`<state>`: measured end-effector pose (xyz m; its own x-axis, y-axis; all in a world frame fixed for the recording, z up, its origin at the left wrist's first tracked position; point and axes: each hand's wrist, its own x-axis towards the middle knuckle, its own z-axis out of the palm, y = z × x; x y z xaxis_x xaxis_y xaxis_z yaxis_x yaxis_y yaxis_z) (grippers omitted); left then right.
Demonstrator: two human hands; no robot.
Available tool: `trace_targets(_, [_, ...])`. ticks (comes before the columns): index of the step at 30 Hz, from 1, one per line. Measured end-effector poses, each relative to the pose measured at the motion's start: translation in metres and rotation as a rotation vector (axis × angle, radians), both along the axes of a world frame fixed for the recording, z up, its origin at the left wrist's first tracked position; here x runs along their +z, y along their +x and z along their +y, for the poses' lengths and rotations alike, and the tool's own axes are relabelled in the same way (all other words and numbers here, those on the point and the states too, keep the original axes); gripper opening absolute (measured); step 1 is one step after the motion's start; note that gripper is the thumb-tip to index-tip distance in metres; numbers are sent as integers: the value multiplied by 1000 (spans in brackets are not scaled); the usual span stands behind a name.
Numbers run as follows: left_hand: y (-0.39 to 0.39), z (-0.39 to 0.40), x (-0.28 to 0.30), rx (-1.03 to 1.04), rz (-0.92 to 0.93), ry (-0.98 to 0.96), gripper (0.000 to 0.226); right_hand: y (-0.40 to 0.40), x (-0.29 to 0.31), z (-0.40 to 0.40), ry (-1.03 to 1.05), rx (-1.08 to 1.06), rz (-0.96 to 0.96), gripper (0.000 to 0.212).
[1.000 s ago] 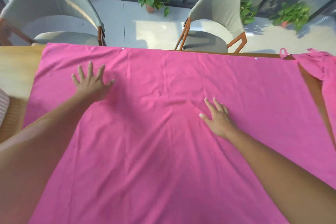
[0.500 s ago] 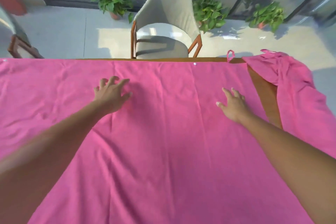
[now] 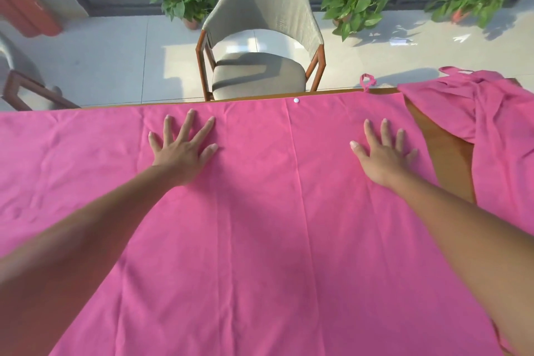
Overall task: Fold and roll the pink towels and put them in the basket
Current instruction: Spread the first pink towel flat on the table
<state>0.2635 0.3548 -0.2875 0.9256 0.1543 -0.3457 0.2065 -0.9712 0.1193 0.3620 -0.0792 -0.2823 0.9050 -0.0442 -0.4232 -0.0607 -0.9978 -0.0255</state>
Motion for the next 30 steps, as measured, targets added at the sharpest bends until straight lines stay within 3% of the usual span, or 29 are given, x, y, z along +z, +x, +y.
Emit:
trace_targets(15, [16,-1,-10,28,-58,-36,65,42,0,-2,-5,38,16,75])
trace_targets(20, [-27,0,-5,107,-181,-47,72,49,9,-1,1,34,88,78])
trace_targets(24, [-98,-8,-3,156,-199,-76,72,4,15,2,77,-42,33,84])
trace_targets(30, [-189,-45,-1,200,-128,-99,75,-142,9,-45,50,-31,-31,81])
